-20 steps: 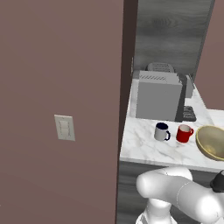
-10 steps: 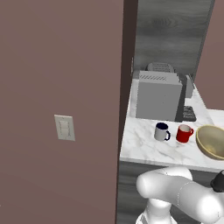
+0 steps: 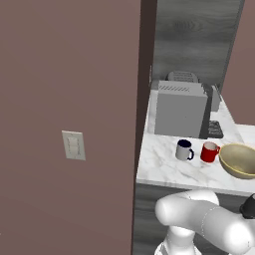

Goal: Clear the mugs and bowl far away from the sink.

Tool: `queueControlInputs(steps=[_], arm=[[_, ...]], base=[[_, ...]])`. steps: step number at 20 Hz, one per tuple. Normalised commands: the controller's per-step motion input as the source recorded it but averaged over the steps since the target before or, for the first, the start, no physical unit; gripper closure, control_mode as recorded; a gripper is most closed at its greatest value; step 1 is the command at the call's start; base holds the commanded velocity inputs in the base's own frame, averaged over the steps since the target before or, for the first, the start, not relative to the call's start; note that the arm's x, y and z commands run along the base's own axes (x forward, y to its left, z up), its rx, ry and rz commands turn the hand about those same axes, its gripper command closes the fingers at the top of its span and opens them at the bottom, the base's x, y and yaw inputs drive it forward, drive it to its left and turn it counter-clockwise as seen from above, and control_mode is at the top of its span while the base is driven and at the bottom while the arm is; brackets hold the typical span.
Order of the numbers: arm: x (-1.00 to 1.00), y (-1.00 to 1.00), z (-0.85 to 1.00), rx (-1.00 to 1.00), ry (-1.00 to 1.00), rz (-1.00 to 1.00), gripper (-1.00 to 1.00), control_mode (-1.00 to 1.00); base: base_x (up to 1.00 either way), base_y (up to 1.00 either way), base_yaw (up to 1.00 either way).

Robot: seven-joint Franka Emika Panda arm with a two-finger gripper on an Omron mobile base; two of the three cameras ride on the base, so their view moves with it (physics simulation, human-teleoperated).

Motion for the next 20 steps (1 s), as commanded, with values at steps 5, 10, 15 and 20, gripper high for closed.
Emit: queueControlInputs(steps=[5,10,15,20], arm=[[0.0,0.0,0.09,0.0,-0.01,0.0,-1.0,-1.0],[0.0,0.0,0.45,0.0,-0.15,0.0,-1.0,-1.0],[-0.01,0.0,0.72,-0.02,-0.28,0.0,-1.0,-1.0],[-0.29,0.0,0.69,-0.03,-0.33,0.0,-1.0,-1.0]], base=[[0.0,0.0,0.0],[0.0,0.0,0.0],[0.0,0.0,0.0],[0.0,0.0,0.0]])
